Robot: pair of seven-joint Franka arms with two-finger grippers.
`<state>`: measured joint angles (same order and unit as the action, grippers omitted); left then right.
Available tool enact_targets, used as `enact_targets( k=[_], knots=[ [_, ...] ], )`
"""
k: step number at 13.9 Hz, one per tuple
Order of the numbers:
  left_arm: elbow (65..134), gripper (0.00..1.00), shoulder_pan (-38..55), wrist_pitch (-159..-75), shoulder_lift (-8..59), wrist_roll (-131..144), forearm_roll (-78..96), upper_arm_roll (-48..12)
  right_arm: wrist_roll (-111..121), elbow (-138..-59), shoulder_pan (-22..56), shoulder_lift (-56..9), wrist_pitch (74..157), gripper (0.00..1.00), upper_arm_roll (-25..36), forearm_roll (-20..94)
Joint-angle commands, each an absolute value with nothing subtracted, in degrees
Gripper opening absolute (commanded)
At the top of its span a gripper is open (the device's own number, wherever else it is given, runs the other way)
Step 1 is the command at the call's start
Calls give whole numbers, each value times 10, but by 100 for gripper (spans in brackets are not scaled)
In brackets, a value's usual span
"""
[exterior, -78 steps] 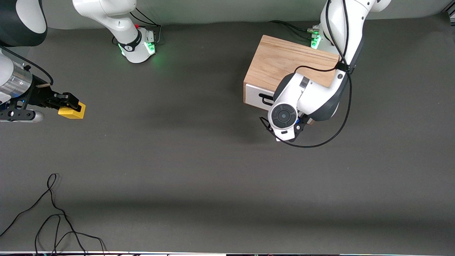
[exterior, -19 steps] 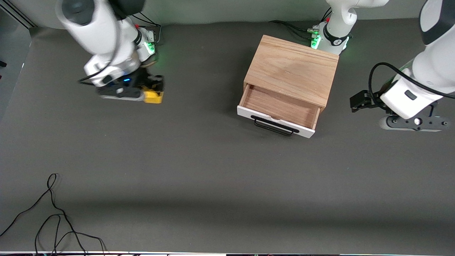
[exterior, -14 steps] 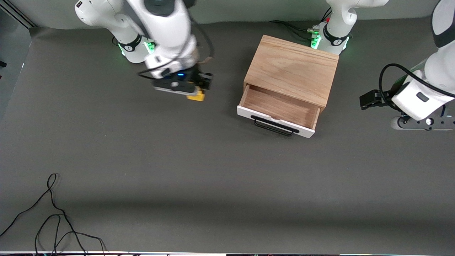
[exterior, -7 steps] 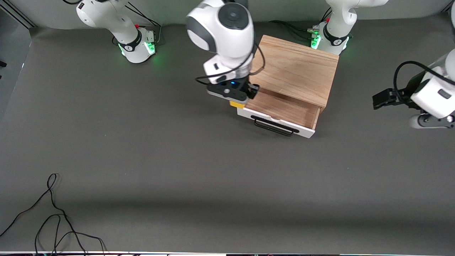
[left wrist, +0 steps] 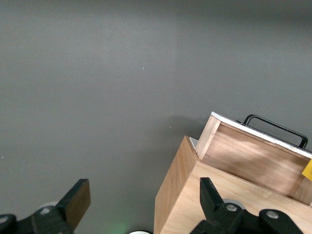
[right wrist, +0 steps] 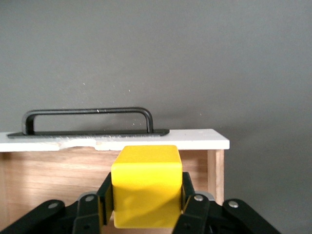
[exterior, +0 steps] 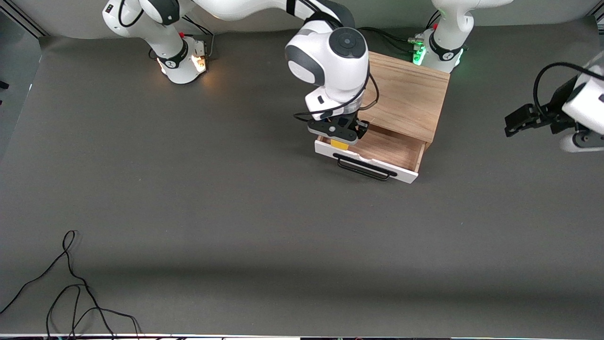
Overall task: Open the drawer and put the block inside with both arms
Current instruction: 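Carry the yellow cube with the right gripper over the open drawer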
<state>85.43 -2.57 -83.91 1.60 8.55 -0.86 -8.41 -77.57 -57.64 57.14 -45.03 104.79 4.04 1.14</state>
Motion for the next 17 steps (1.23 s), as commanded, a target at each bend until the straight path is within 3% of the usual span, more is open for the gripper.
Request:
enact_targets(
  k=[1,4,13,14,15,16,17],
  knots=[
    [890,100,-36,-848,-11,76,-6,-84,-792,-552,577,-482,1054,24,46,7],
    [870,100,-33,-833,22,14,9,-85,-793,-557,587,-499,1074,24,46,7],
    [863,100,-33,-845,23,11,1,-70,-791,-558,587,-512,1077,24,46,7],
    [863,100,-33,-845,23,12,1,-70,-792,-558,587,-512,1077,29,46,7],
    [864,100,-33,-845,23,12,-1,-70,-794,-558,587,-512,1077,55,46,7],
    [867,100,-33,-845,20,12,-1,-70,-792,-558,586,-512,1077,98,47,7],
    [867,100,-32,-846,19,12,-1,-70,-791,-558,587,-511,1077,100,47,7]
  ],
)
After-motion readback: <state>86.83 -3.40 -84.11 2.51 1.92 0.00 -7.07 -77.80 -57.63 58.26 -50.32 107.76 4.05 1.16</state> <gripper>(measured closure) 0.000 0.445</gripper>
